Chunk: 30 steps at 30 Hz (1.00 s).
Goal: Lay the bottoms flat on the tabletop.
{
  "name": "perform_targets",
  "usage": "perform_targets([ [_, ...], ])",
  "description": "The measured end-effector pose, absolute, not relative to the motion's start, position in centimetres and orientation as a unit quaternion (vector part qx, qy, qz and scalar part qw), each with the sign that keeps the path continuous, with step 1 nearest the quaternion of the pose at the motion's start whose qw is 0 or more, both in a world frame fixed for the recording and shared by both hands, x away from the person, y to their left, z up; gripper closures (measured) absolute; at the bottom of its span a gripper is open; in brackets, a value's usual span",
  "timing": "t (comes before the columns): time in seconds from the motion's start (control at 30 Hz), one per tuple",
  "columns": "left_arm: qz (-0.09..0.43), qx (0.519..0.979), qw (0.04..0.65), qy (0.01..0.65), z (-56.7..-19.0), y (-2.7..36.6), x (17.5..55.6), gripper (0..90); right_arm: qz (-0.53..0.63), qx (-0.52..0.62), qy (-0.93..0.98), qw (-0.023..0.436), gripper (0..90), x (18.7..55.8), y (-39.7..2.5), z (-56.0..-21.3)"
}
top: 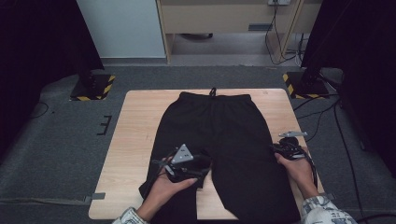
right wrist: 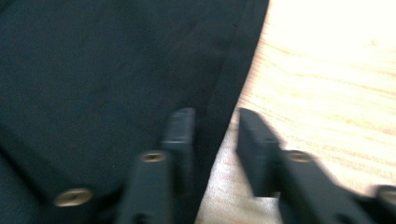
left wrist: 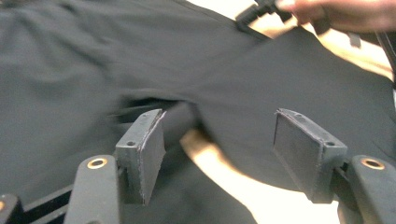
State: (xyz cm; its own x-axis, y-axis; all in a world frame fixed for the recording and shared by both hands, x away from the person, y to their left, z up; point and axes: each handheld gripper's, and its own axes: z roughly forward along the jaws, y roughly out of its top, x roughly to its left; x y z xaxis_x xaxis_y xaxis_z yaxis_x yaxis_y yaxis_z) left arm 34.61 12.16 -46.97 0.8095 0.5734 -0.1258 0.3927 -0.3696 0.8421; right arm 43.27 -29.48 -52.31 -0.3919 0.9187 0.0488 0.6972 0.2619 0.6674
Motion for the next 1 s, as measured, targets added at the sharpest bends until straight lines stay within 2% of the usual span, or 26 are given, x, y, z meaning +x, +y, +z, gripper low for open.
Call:
perform_targets([
  [0.07,0.113,0.811,0.478,0.319,-46.7,14.5,35.2,32.7,0.313,0.519,0.776,0.176,89.7,43.5,-29.4,-52.3],
  [0.37,0.165,0.794,0.448,0.376,-47.2,19.6,37.7,32.9,0.303,0.563,0.747,0.184,88.1,45.7,-31.0,-52.2],
  [0.47,0.182,0.786,0.424,0.413,-48.2,22.1,39.7,32.0,0.312,0.573,0.734,0.191,70.0,45.8,-31.1,-51.8],
  [0.5,0.182,0.786,0.424,0.413,-48.2,22.1,39.7,31.4,0.312,0.573,0.734,0.191,70.0,45.8,-31.1,-51.8],
  [0.53,0.184,0.783,0.418,0.423,-48.5,22.6,40.3,31.4,0.319,0.568,0.734,0.189,62.8,45.6,-30.9,-51.6],
  [0.57,0.189,0.782,0.403,0.435,-49.2,23.5,41.5,30.4,0.314,0.562,0.739,0.199,50.7,45.0,-30.4,-51.3],
  [0.67,0.194,0.784,0.382,0.449,-50.0,24.2,42.9,28.5,0.324,0.551,0.742,0.200,41.0,44.3,-30.1,-51.3],
  [0.73,0.191,0.786,0.368,0.459,-50.7,24.4,43.8,28.3,0.331,0.552,0.742,0.188,37.2,43.9,-30.0,-51.5],
  [0.9,0.194,0.789,0.344,0.470,-51.8,24.5,44.8,26.7,0.341,0.542,0.743,0.193,31.6,43.4,-29.9,-51.5],
  [1.0,0.179,0.794,0.333,0.475,-52.6,24.4,45.4,29.7,0.353,0.531,0.744,0.197,28.9,43.1,-29.8,-51.0],
])
